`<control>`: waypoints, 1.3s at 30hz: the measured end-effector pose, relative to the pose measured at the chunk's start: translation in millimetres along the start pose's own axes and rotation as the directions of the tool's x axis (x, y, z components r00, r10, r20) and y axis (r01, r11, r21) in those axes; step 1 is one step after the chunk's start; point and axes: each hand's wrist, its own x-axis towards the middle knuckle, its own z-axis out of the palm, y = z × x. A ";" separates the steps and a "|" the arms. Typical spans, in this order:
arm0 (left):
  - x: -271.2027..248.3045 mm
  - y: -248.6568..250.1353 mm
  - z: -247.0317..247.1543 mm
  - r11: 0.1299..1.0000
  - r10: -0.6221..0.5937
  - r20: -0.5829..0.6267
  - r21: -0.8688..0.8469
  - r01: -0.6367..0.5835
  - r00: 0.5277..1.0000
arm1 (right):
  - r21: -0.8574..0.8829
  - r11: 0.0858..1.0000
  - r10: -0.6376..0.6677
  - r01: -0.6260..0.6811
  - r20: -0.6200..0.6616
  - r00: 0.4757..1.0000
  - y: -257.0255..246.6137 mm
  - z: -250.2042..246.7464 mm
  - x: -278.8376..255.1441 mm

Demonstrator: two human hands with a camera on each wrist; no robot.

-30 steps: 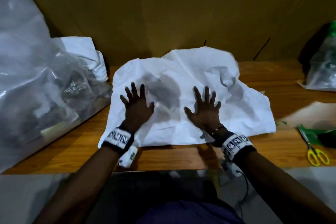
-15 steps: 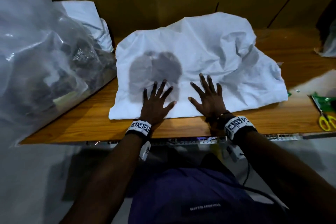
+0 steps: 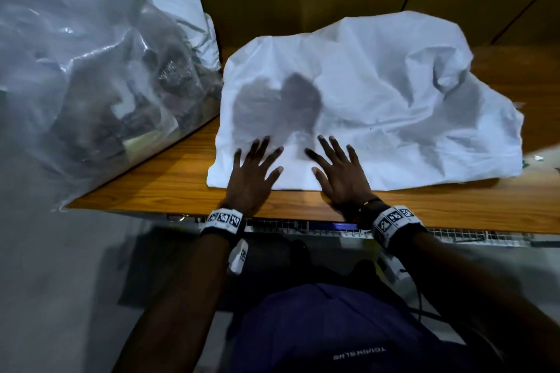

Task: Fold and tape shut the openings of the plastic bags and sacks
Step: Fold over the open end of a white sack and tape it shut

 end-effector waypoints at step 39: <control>73.5 257.0 42.9 0.976 0.130 -0.160 -0.151 -0.155 0.978 | 0.161 0.987 0.020 0.002 -0.132 0.991 237.7 -90.0 -139.5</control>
